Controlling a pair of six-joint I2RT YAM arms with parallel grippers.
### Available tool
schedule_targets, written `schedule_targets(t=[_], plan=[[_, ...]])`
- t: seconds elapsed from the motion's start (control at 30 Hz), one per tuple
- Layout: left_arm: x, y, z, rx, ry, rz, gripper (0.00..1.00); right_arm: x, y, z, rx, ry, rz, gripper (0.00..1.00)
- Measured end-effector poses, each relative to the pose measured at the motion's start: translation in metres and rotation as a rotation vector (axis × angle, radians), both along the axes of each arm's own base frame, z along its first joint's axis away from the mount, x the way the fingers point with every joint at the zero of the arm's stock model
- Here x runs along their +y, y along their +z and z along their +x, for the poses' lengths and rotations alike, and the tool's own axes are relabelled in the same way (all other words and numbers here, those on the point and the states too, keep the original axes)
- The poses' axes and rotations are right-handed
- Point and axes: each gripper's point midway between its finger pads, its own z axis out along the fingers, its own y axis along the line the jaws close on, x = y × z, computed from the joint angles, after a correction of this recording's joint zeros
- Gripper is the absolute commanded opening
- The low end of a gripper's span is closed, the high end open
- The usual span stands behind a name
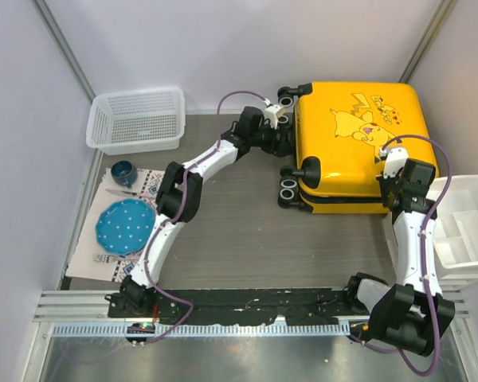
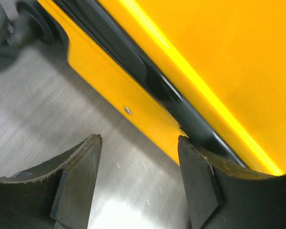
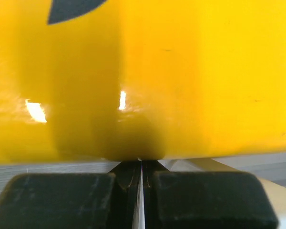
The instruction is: Open, take out, and arrange the luggage
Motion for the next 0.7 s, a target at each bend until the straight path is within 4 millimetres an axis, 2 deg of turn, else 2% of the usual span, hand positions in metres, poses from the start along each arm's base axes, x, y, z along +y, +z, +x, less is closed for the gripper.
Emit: schedule_targets(t=[0.1, 0.17, 0.33, 0.4, 0.43, 0.53, 0.6, 0.7], plan=[[0.025, 0.011, -0.016, 0.011, -0.042, 0.013, 0.73, -0.002, -0.005, 0.006, 0.019, -0.017, 0.022, 0.09], [0.049, 0.032, -0.027, -0.02, -0.076, 0.039, 0.74, -0.004, -0.014, 0.006, 0.045, -0.037, 0.036, 0.09], [0.122, 0.118, -0.042, -0.191, -0.122, 0.069, 0.74, -0.007, -0.019, 0.011, 0.049, -0.061, 0.056, 0.09], [0.146, 0.151, -0.056, -0.253, -0.142, 0.073, 0.74, -0.005, -0.018, 0.012, 0.047, -0.049, 0.064, 0.1], [0.153, 0.169, -0.072, -0.296, -0.173, 0.074, 0.75, -0.004, -0.017, 0.011, 0.044, -0.038, 0.067, 0.11], [0.146, 0.18, -0.105, -0.327, -0.253, 0.076, 0.76, 0.012, -0.015, 0.009, 0.028, 0.042, 0.111, 0.11], [0.131, 0.168, -0.134, -0.312, -0.326, 0.092, 0.76, 0.03, -0.008, 0.003, -0.002, 0.115, 0.139, 0.1], [0.11, 0.138, -0.17, -0.259, -0.429, 0.129, 0.78, 0.051, 0.004, -0.008, -0.047, 0.193, 0.147, 0.09]])
